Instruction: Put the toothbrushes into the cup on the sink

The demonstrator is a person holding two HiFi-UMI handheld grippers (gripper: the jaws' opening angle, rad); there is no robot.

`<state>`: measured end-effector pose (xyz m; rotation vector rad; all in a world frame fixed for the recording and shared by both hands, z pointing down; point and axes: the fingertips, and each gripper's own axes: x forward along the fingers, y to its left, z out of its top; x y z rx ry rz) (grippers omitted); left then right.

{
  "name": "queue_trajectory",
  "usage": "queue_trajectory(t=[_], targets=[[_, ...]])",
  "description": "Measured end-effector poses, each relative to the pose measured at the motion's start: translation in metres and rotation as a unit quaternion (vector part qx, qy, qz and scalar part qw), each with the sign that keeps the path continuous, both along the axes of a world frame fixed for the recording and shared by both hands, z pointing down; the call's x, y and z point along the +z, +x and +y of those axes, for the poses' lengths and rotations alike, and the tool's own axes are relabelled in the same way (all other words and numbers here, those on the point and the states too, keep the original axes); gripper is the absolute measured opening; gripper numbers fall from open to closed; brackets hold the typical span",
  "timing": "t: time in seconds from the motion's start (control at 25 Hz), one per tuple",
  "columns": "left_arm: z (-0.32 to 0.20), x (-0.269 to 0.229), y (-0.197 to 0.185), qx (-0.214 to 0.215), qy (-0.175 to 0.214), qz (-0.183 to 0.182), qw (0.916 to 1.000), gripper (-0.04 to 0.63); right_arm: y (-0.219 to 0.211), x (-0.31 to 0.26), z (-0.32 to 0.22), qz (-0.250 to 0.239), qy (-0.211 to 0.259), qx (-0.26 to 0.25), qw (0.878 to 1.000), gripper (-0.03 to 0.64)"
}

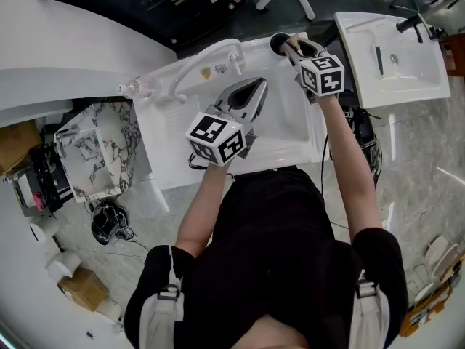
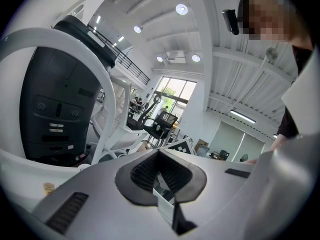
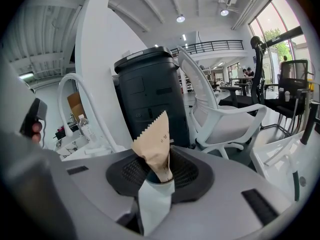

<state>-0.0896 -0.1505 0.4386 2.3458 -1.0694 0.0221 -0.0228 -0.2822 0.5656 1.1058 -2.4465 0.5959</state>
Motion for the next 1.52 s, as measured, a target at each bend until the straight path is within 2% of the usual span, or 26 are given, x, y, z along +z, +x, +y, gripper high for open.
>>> queue_trajectory(t=[1.52], targets=[[0.011, -0.023, 0.013, 0.010, 0.026, -0.002, 0.9996, 0.008, 0.014, -0.052, 0.006, -0.015, 0.047, 0.012, 0.999, 0.121]])
